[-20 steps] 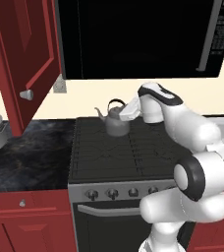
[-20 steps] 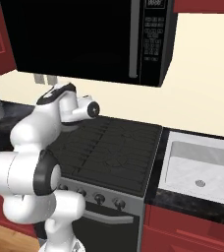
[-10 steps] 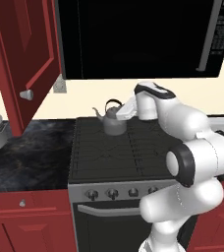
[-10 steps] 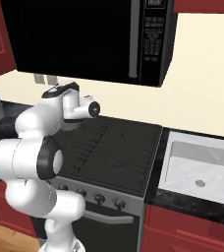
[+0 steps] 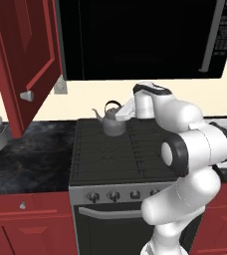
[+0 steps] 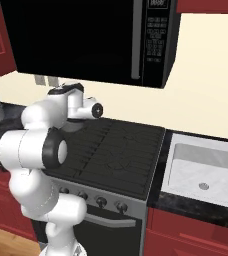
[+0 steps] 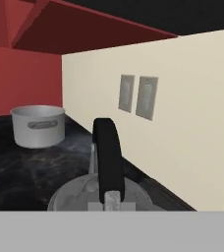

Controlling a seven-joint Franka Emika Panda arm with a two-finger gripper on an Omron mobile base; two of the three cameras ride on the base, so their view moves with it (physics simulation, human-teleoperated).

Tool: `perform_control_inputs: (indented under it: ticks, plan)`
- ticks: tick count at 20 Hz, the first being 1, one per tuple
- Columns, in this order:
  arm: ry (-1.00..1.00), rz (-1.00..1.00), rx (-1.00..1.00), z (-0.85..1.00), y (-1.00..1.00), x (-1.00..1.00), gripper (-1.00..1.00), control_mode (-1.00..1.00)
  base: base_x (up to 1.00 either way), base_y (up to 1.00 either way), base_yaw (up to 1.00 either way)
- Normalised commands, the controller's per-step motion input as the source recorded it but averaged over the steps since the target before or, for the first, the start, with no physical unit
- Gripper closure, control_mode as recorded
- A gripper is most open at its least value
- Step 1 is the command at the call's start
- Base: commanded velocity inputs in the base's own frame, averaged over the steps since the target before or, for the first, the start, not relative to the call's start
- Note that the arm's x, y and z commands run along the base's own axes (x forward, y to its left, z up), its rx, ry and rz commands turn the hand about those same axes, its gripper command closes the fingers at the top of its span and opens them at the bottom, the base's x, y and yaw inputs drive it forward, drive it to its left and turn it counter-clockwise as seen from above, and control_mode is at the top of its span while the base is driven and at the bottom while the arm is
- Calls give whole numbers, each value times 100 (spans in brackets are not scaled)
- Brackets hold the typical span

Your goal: Pick the kettle from the cabinet and place it on a stove burner. Then pick the pot from the counter and place it on another stove burner. Finally, turn both burners on.

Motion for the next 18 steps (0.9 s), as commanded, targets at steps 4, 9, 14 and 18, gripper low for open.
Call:
perform_control_inputs:
  ticks: [4,9,14,18]
  plan:
    - [0,0,0,-9,0,26,100,-100,0,0,0]
    - [0,0,0,-11,2,27,100,-100,0,0,0]
    - [0,0,0,-14,3,24,100,-100,0,0,0]
    - [0,0,0,-16,4,27,100,-100,0,0,0]
